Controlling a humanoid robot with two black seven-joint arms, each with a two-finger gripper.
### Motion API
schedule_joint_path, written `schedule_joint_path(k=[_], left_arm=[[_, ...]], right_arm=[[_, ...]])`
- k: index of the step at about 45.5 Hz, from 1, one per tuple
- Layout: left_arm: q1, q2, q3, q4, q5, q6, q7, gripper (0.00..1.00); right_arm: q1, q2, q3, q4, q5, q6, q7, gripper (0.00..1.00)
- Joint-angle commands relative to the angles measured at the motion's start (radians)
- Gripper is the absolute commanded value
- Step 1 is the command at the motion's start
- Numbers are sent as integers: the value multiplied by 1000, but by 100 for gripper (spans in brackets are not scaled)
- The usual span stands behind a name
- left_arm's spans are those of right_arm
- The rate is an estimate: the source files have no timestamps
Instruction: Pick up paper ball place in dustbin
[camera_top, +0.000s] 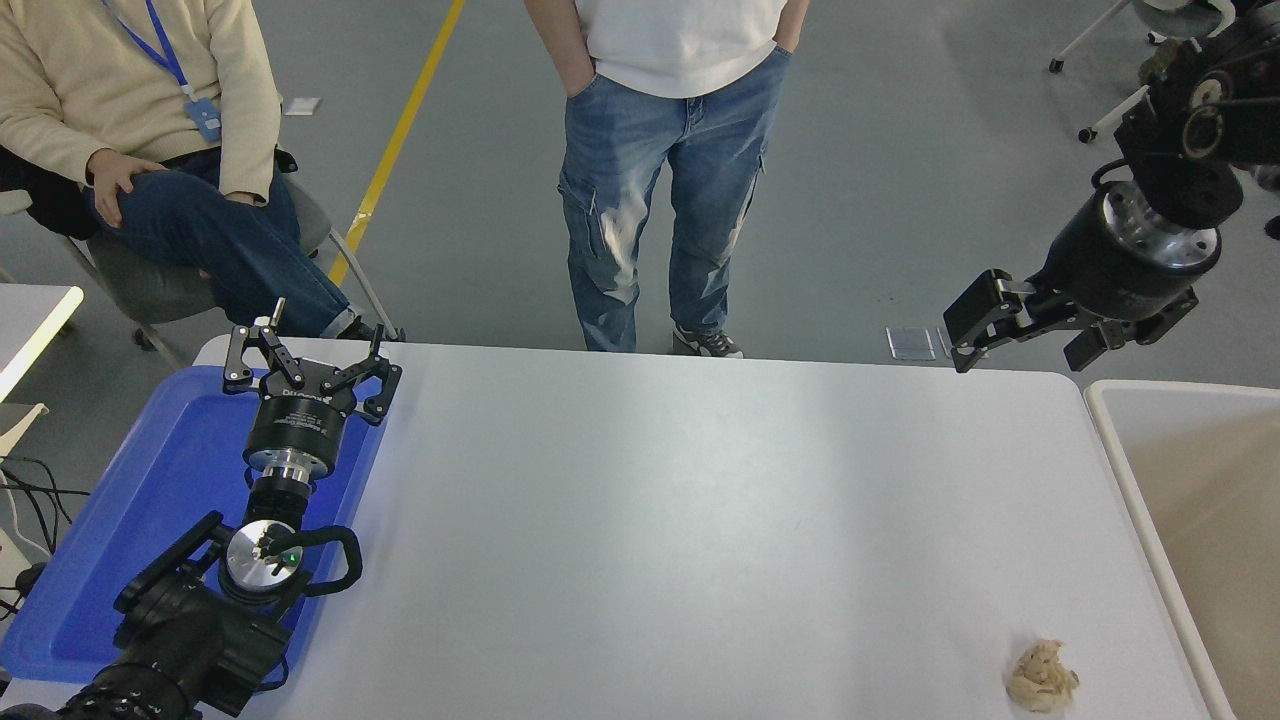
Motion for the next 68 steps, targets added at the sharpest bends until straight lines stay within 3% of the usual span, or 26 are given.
schedule_joint_path(k=[1,24,43,54,68], left_arm=[[0,0,0,0,0,0,1,100],[0,0,0,0,0,0,0,100],[0,0,0,1,-1,0,-2,100],[0,0,0,1,-1,0,-2,100],[0,0,0,0,0,-2,0,100]], right_arm=[[-1,-20,-41,3,9,0,0,100],[-8,-33,-138,3,11,0,0,100],[-163,-81,-149,-2,-55,0,-1,100],[-280,-182,-86,-2,-98,-52,0,100],[-398,-179,6,-2,-153,-159,-1,98]])
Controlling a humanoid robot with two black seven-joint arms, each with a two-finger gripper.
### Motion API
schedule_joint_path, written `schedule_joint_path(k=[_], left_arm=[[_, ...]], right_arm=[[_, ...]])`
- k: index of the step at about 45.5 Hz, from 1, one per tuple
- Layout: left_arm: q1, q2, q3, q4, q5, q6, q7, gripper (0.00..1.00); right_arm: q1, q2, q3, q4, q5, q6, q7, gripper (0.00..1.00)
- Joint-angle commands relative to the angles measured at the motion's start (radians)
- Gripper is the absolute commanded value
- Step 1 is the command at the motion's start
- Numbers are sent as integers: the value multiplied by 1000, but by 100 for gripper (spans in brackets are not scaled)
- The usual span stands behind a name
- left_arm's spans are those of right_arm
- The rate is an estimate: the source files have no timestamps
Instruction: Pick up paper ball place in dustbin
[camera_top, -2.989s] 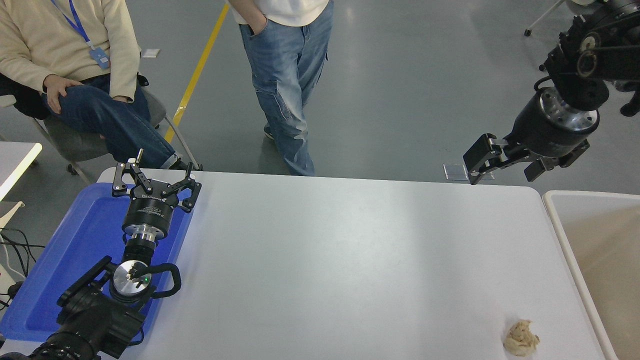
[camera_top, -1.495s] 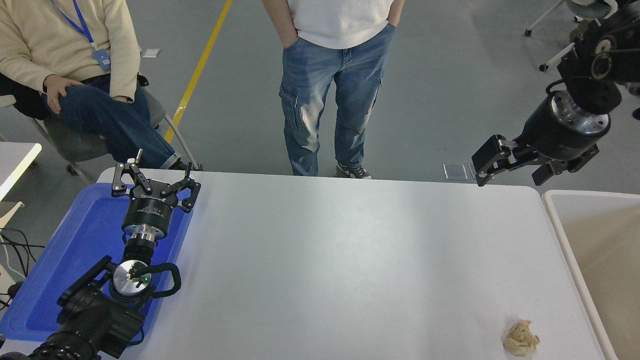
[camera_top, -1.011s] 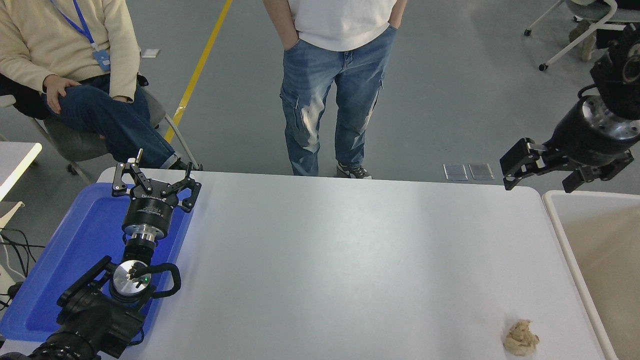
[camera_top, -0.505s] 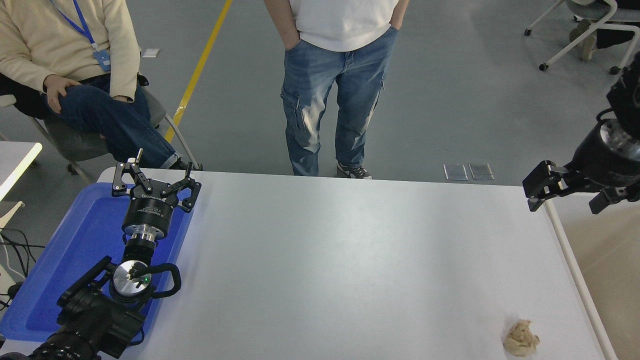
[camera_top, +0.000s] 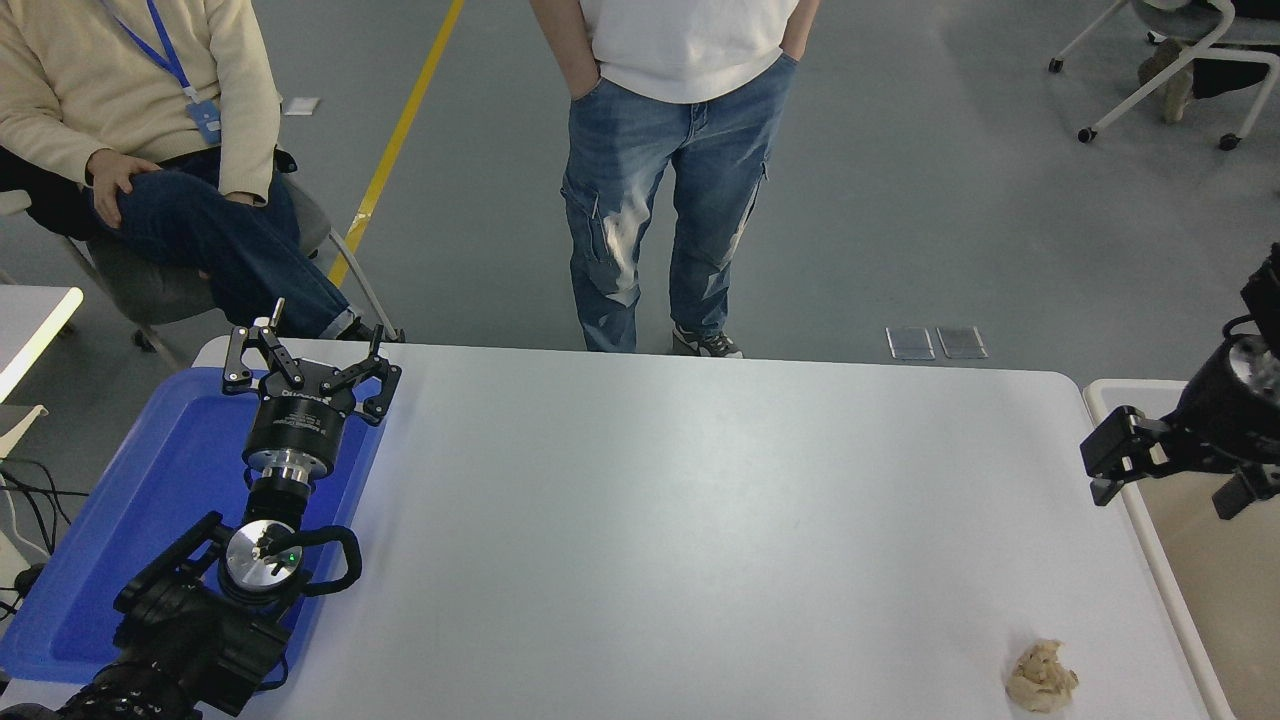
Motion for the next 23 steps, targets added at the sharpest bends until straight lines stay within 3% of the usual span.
schedule_joint_path(k=[1,23], left_arm=[[0,0,0,-1,1,-1,1,100],[0,0,0,-1,1,-1,1,100]], right_arm=[[-113,-14,78,0,-38,-94,0,98],[-336,-11,168,-8,-111,-279,0,98]])
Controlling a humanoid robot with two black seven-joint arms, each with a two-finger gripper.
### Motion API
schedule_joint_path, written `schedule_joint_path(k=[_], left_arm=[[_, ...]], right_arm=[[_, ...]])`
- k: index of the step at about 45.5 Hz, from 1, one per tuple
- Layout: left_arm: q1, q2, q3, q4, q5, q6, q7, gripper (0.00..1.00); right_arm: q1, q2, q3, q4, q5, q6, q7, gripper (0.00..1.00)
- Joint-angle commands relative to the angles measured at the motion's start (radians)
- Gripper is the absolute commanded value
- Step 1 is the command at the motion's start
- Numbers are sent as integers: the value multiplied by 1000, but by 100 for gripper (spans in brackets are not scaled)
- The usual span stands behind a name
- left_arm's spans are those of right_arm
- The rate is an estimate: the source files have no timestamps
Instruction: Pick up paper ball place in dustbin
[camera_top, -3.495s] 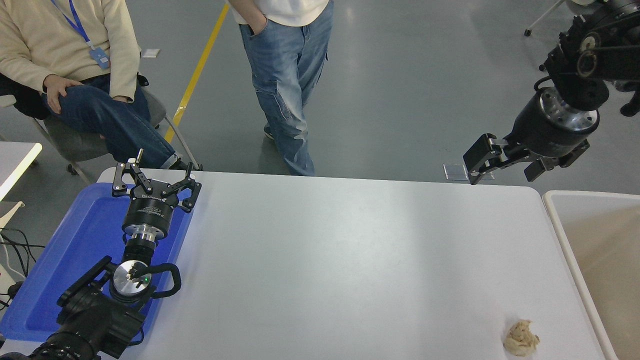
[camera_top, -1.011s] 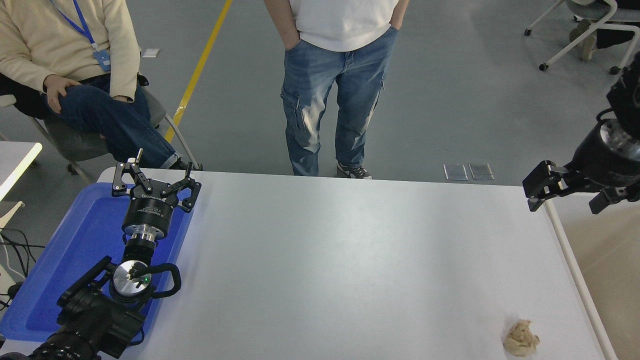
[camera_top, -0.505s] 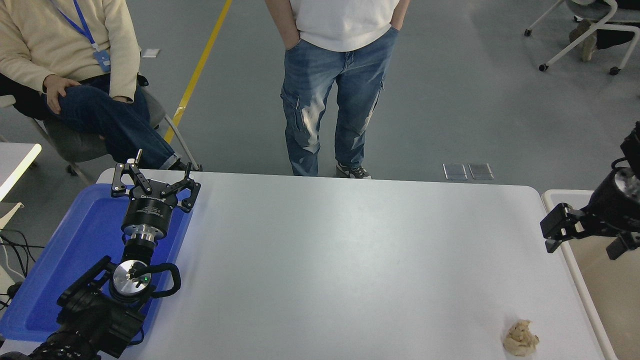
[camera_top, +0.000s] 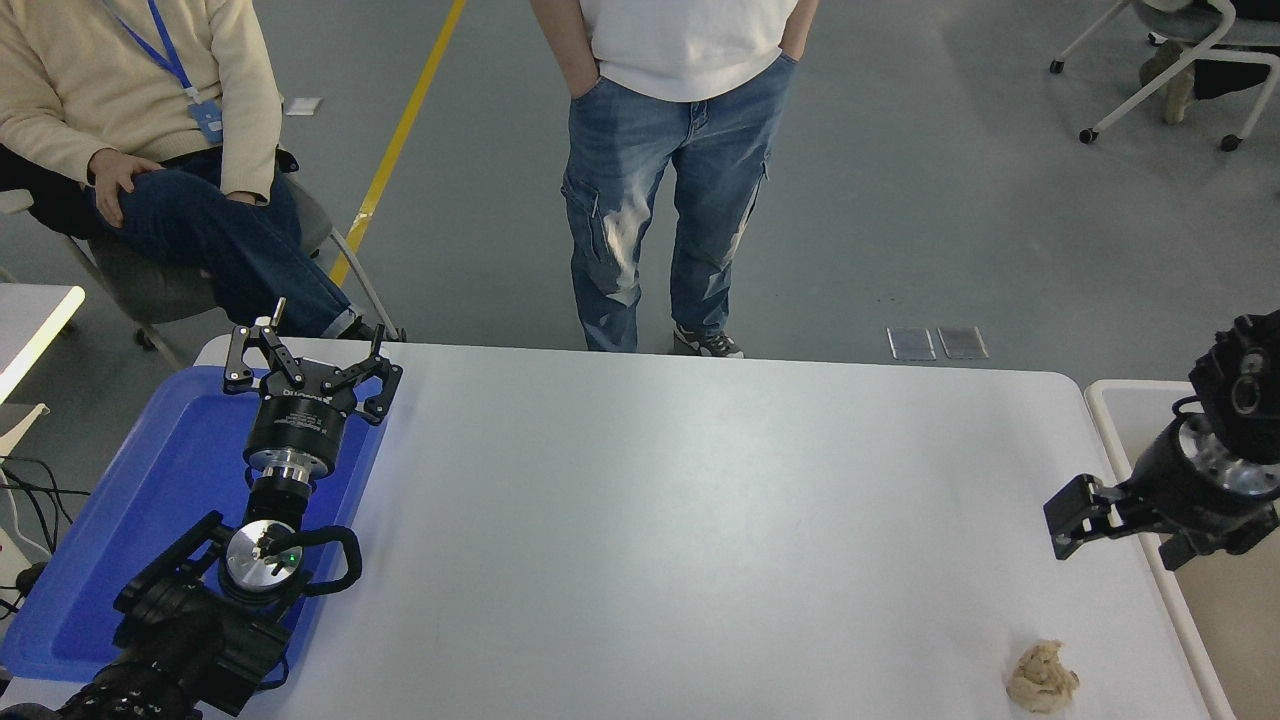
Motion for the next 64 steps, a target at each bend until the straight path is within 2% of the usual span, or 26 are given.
schedule_joint_path(k=[1,28,45,62,64], left_arm=[[0,0,1,0,0,0,0,100],[0,0,0,0,0,0,0,100],[0,0,0,0,0,0,-2,100],[0,0,0,0,0,0,-2,100],[0,0,0,0,0,0,-2,100]], right_arm=[[-112,2,38,-4,-29,-72,0,98],[-342,25,202,-84,-52,-100,-1,98],[-464,54,208,-183,-72,-198,0,98],[-466,59,211,-186,-77,-204,-1,97],[-466,59,211,-186,-77,-204,0,94]])
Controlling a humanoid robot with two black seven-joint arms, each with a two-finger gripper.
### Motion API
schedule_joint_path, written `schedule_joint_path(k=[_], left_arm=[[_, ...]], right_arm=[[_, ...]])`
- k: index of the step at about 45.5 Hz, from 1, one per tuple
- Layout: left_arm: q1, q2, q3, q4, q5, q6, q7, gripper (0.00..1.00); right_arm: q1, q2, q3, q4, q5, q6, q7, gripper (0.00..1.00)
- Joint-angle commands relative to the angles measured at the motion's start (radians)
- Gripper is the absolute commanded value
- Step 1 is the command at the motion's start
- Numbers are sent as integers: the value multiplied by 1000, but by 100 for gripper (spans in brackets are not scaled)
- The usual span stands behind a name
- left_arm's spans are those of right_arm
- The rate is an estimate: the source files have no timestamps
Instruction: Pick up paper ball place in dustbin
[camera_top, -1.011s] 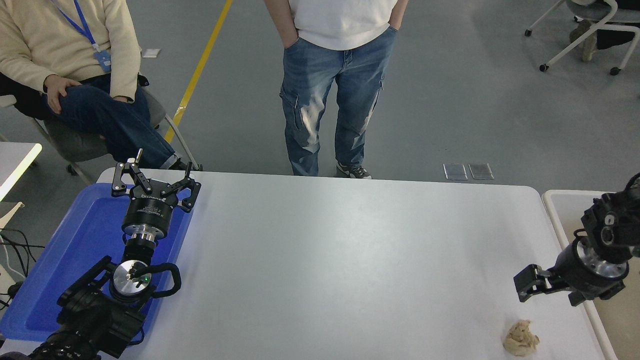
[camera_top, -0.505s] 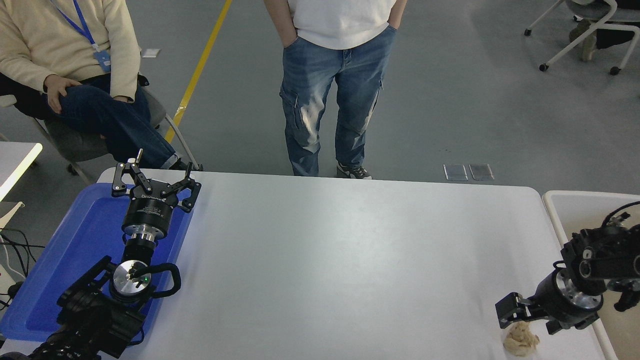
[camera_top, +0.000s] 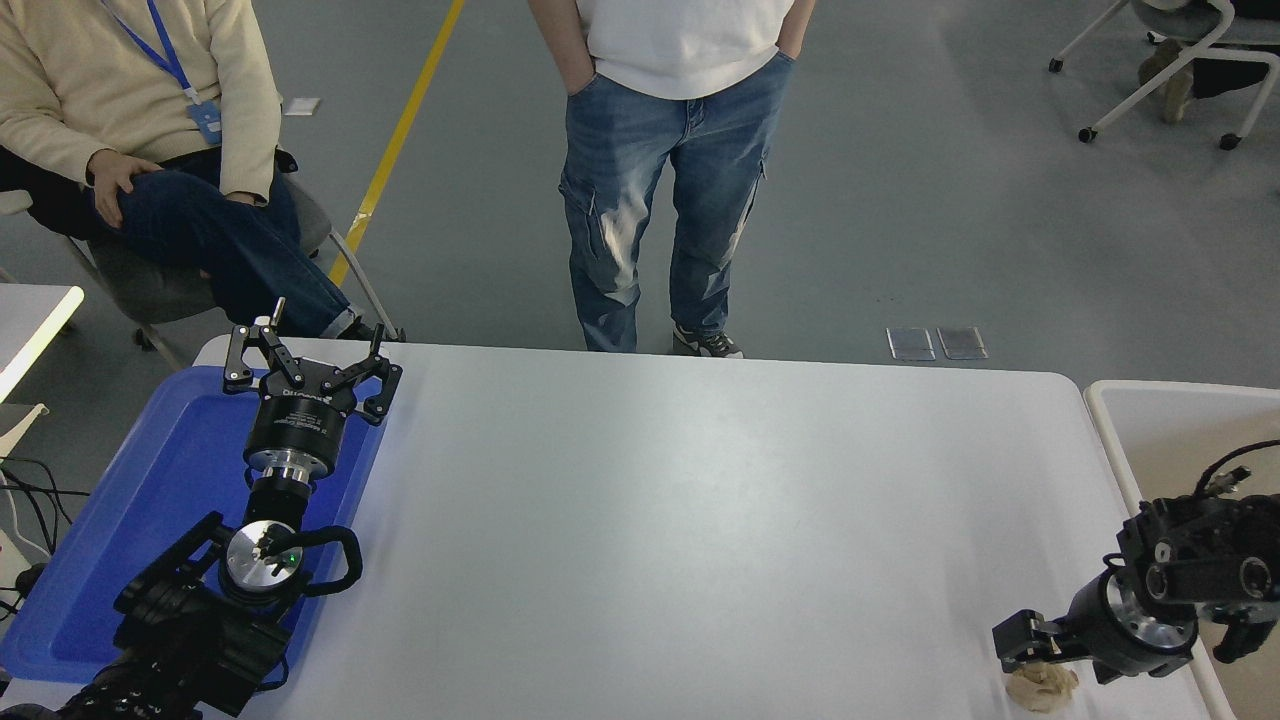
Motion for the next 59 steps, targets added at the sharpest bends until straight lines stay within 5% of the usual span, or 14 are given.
schedule_joint_path(k=[1,23,30,33,59], left_arm=[[0,0,1,0,0,0,-1,100],[0,0,0,0,-1,2,-1,100],[0,0,0,0,0,0,-1,100],[0,0,0,0,0,0,-1,100],[0,0,1,0,0,0,2,100]], right_arm=[[-14,3,4,-9,-3,-10,-1,94],[-47,18,19,-30,2,-7,1,70],[-50,19,19,-19,2,5,1,14],[-47,17,19,-12,3,13,1,0],[61,-57,17,27,25,85,1,0]])
